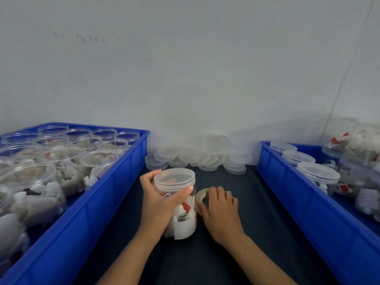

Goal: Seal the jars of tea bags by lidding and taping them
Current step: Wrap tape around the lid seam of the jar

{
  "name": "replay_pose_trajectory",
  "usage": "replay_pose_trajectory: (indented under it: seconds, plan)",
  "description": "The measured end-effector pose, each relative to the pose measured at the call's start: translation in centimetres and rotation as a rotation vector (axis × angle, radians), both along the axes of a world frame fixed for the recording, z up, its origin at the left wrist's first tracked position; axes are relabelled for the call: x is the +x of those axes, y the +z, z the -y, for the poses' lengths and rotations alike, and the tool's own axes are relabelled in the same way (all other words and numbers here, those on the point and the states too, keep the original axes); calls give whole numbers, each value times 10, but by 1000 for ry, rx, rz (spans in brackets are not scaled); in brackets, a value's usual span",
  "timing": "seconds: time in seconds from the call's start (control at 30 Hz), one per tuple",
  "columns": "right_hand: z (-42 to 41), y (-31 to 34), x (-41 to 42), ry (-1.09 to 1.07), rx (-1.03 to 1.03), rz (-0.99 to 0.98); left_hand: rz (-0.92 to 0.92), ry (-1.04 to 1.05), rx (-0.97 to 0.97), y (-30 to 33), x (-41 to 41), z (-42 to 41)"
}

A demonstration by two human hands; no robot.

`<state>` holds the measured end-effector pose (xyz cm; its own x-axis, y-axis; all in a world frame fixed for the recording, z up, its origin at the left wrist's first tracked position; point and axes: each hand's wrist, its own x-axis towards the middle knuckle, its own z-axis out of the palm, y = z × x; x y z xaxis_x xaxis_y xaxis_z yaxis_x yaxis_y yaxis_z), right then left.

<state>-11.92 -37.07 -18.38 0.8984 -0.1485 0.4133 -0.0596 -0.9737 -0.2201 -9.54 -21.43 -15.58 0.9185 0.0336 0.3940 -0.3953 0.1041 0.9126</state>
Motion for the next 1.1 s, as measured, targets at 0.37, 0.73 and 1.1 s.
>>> replay_pose_trajectory:
  seconds: [0.37, 0.73, 1.1]
  plan:
    - [-34, 41, -7, 732, 1642, -87, 2, -69, -29, -3, 2, -3]
    - [-33, 43, -8, 573, 1782, -31, -17, -146, 14, 4, 1, 1]
    - [31, 176, -55, 296, 1378, 9, 28, -420, -69, 107, -32, 73]
